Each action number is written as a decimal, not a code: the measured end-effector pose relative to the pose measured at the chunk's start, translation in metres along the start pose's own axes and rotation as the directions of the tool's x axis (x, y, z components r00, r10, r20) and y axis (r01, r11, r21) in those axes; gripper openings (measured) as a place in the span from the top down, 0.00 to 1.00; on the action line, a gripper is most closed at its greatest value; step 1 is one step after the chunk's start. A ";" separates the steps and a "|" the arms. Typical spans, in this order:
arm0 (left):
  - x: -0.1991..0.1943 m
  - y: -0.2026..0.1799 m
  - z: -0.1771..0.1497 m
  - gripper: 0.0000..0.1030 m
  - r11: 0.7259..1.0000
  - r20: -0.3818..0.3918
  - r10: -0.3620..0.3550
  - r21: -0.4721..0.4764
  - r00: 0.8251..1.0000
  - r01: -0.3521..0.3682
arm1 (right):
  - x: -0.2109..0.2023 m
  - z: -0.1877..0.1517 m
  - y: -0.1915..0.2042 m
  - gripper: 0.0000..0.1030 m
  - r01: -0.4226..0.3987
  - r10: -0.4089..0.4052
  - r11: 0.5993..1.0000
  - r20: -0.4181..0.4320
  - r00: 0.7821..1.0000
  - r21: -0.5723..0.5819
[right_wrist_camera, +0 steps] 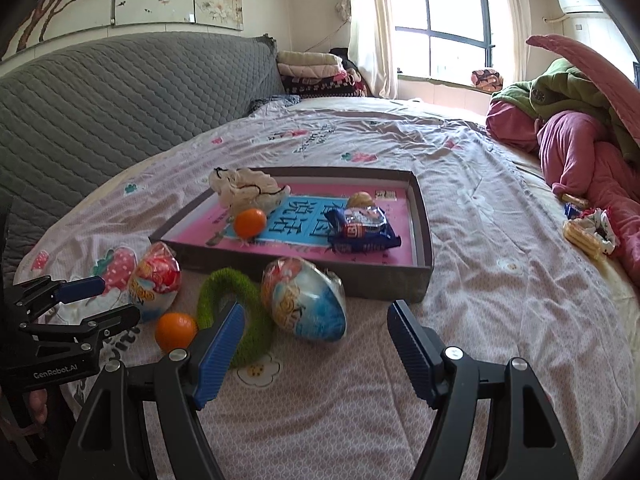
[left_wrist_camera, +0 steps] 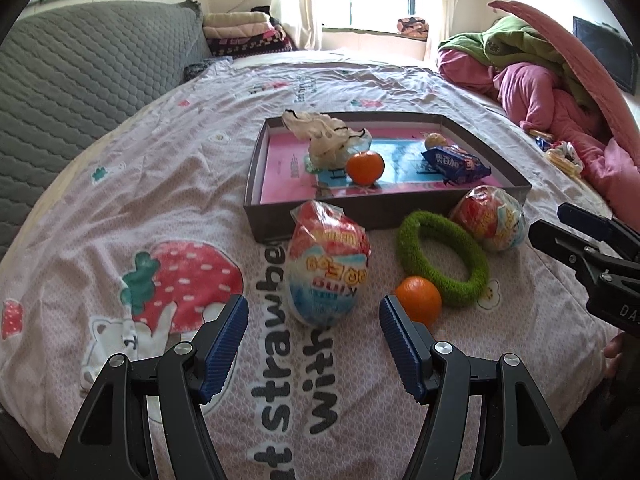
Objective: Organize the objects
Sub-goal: 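Move the right tool to the blue-white candy egg while the left tool approaches the red-white egg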
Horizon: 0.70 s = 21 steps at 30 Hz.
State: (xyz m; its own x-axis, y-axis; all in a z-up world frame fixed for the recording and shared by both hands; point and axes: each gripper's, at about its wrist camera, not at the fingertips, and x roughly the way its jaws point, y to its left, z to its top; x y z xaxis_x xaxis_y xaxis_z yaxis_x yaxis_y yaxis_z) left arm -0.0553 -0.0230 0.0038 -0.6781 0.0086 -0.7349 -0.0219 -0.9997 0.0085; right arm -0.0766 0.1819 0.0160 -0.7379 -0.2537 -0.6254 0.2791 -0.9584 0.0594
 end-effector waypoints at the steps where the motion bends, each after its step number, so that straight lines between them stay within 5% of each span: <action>1: 0.001 0.000 -0.001 0.32 1.000 -0.004 -0.001 -0.001 1.000 0.001 | 0.000 -0.001 0.000 0.29 0.000 0.000 1.000 -0.006 1.000 0.000; 21: 0.013 0.001 -0.009 0.32 0.999 -0.056 -0.026 -0.023 0.998 0.024 | 0.015 -0.010 -0.001 0.29 0.024 -0.024 1.000 -0.069 0.997 0.000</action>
State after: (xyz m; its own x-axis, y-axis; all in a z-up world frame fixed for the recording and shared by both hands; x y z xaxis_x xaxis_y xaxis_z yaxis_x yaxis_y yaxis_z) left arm -0.0570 -0.0237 -0.0118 -0.6348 0.0329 -0.7719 -0.0213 -0.9995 -0.0250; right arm -0.0819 0.1804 -0.0010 -0.7006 -0.2210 -0.6785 0.2615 -0.9642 0.0440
